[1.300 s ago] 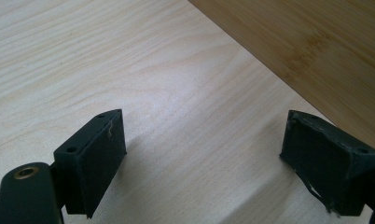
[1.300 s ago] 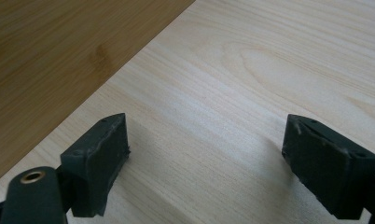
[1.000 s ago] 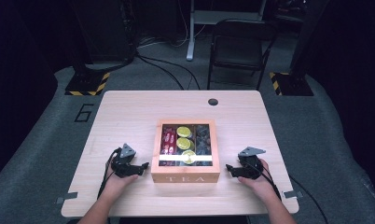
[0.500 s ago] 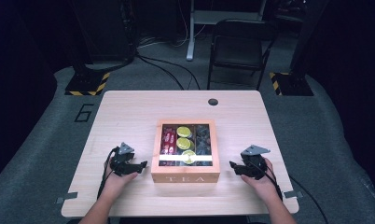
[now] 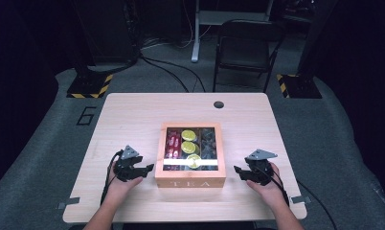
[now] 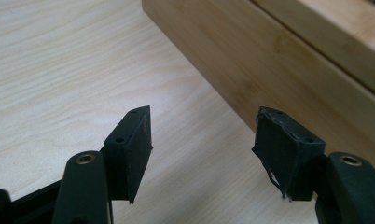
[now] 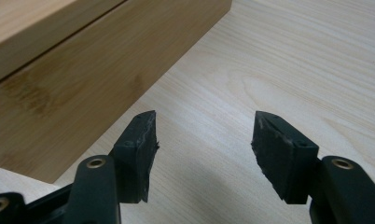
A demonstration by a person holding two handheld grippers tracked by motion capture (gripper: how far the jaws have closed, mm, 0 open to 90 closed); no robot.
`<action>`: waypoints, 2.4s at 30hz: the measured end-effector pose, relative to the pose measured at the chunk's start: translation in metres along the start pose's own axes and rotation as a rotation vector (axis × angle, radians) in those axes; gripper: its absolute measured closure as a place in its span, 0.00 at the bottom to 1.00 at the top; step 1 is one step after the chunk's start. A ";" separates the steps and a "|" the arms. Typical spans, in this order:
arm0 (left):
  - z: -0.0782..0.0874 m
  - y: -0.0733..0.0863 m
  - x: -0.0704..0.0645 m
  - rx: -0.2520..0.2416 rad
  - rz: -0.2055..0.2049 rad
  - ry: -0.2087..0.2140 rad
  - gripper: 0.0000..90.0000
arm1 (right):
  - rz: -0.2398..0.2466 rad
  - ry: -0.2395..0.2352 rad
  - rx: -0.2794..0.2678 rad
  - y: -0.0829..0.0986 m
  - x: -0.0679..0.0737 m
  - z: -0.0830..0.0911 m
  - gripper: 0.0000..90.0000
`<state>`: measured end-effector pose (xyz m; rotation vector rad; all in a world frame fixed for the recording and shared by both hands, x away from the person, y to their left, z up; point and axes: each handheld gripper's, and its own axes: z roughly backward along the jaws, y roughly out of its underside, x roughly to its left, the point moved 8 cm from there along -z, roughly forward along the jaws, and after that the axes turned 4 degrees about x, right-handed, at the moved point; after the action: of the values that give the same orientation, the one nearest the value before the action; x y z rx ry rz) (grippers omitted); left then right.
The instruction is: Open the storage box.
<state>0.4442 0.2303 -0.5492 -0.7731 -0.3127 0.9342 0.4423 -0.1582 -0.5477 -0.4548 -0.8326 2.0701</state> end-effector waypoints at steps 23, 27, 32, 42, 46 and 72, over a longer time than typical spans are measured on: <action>0.015 -0.011 -0.016 -0.064 -0.009 0.034 0.50 | 0.021 -0.021 -0.066 -0.010 0.017 0.019 0.47; 0.017 -0.012 -0.016 -0.070 -0.013 0.032 0.50 | 0.013 -0.034 -0.080 -0.012 0.019 0.023 0.47; 0.023 -0.012 -0.020 -0.080 -0.022 0.043 0.50 | 0.017 -0.047 -0.084 -0.013 0.025 0.025 0.47; 0.036 -0.015 -0.030 -0.120 -0.010 0.104 0.49 | 0.020 -0.091 -0.146 -0.025 0.044 0.043 0.48; 0.040 -0.016 -0.035 -0.133 -0.022 0.113 0.49 | 0.029 -0.099 -0.152 -0.028 0.052 0.046 0.49; 0.050 -0.005 -0.068 -0.141 -0.084 0.156 0.47 | 0.079 -0.147 -0.131 -0.024 0.088 0.045 0.47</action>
<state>0.3804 0.1958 -0.5050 -0.9495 -0.2738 0.7741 0.3789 -0.0945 -0.5005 -0.4158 -1.0577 2.1490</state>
